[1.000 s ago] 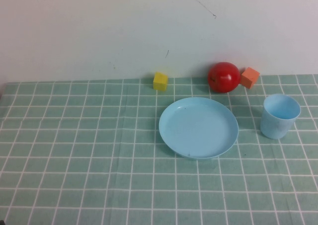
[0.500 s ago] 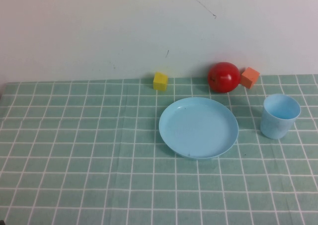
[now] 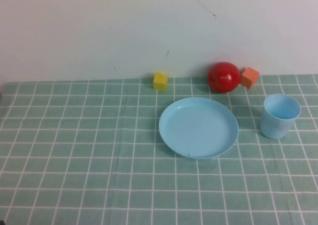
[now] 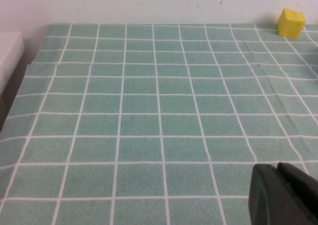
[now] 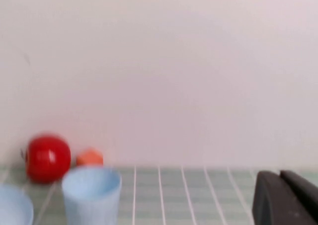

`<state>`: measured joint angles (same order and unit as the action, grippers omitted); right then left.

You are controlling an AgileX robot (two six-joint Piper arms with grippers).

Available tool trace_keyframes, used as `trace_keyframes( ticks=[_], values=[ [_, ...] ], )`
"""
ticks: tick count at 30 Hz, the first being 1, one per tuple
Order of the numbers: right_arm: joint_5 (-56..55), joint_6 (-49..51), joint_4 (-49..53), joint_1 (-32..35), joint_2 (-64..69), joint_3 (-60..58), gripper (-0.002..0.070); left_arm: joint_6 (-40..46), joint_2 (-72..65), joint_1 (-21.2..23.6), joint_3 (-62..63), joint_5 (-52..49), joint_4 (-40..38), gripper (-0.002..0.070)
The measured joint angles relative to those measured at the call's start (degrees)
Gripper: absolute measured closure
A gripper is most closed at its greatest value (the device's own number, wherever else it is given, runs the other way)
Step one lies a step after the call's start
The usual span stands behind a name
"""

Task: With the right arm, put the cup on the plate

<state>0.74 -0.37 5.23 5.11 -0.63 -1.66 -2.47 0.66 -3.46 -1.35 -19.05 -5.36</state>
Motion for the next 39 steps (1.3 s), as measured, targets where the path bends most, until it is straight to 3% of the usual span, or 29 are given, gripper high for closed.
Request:
trace_keyframes(
  ticks=[8, 17, 21, 31, 39],
  values=[
    [-24.4, -0.5, 0.1, 0.0, 0.0, 0.0, 0.0679, 0.0, 0.0, 0.0, 0.0, -0.1, 0.0, 0.0678],
    [-29.7, 0.4, 0.4, 0.0, 0.0, 0.0, 0.0679, 0.0, 0.0, 0.0, 0.0, -0.1, 0.0, 0.0678],
    [-22.9, 3.1, 2.8, 0.0, 0.0, 5.1, 0.0679, 0.0, 0.0, 0.0, 0.0, -0.1, 0.0, 0.0678],
    [3.6, 7.6, 5.9, 0.0, 6.5, 31.3, 0.0679, 0.0, 0.0, 0.0, 0.0, -0.1, 0.0, 0.0678],
    [19.9, -6.2, 2.3, 0.0, 27.0, 44.7, 0.0679, 0.0, 0.0, 0.0, 0.0, -0.1, 0.0, 0.0678]
  ],
)
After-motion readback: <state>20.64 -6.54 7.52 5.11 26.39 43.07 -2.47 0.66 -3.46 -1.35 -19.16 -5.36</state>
